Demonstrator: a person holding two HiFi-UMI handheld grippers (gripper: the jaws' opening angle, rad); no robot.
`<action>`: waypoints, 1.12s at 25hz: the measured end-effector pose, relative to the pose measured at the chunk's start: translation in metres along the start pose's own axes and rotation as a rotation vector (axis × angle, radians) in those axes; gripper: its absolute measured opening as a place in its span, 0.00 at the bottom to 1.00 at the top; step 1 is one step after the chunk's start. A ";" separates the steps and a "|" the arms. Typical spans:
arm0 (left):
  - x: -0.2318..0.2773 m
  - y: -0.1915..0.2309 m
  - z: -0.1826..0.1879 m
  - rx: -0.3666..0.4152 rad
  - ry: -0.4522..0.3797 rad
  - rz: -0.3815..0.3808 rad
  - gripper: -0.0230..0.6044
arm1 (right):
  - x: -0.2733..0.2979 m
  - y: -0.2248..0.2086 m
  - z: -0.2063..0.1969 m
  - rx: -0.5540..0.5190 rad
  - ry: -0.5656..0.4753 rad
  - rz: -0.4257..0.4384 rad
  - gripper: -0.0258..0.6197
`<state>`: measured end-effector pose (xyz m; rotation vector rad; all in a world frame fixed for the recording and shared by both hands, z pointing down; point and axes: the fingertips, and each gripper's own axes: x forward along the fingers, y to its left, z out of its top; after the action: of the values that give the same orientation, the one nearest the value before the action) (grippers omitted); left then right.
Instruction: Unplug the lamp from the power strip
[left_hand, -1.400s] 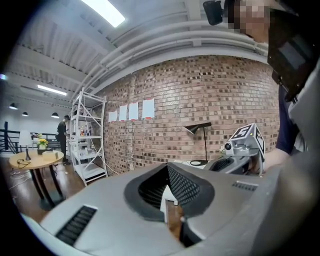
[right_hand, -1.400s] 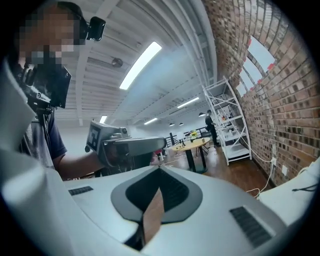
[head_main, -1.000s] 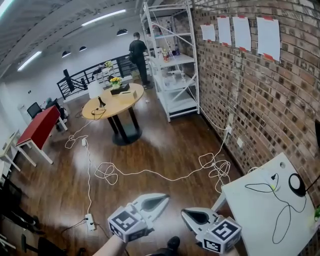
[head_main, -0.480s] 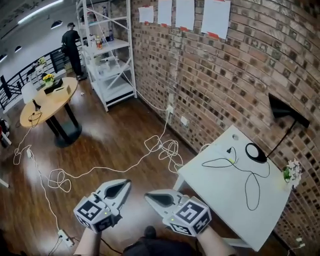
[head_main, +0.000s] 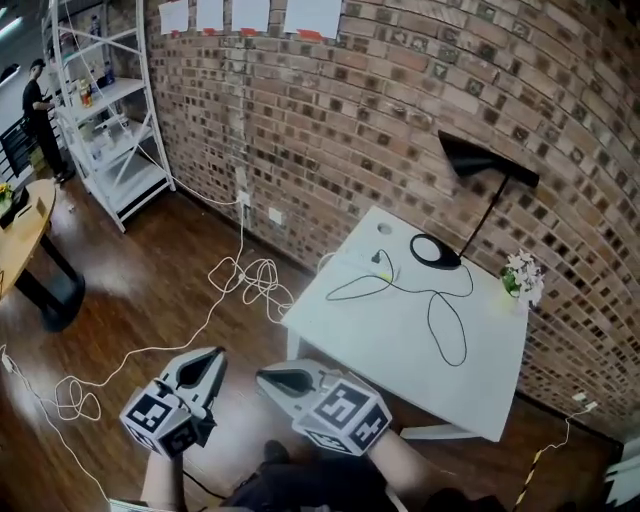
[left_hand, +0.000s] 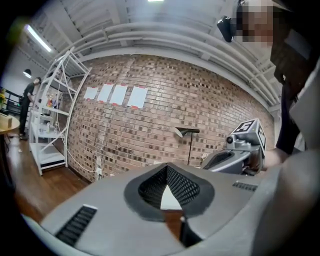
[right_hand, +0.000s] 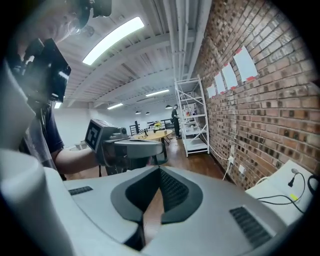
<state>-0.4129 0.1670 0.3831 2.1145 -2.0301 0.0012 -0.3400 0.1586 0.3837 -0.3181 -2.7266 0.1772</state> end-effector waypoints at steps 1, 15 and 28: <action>0.004 0.000 0.001 -0.006 0.002 0.004 0.03 | -0.004 -0.006 -0.002 0.013 -0.004 -0.008 0.02; 0.074 -0.006 0.032 -0.025 0.091 0.161 0.03 | -0.003 -0.082 0.004 0.061 -0.022 0.224 0.02; 0.035 0.007 0.037 0.017 0.107 0.503 0.03 | 0.016 -0.055 0.024 -0.001 -0.012 0.608 0.02</action>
<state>-0.4233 0.1265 0.3529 1.5194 -2.4346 0.2034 -0.3743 0.1071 0.3766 -1.1395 -2.5558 0.3387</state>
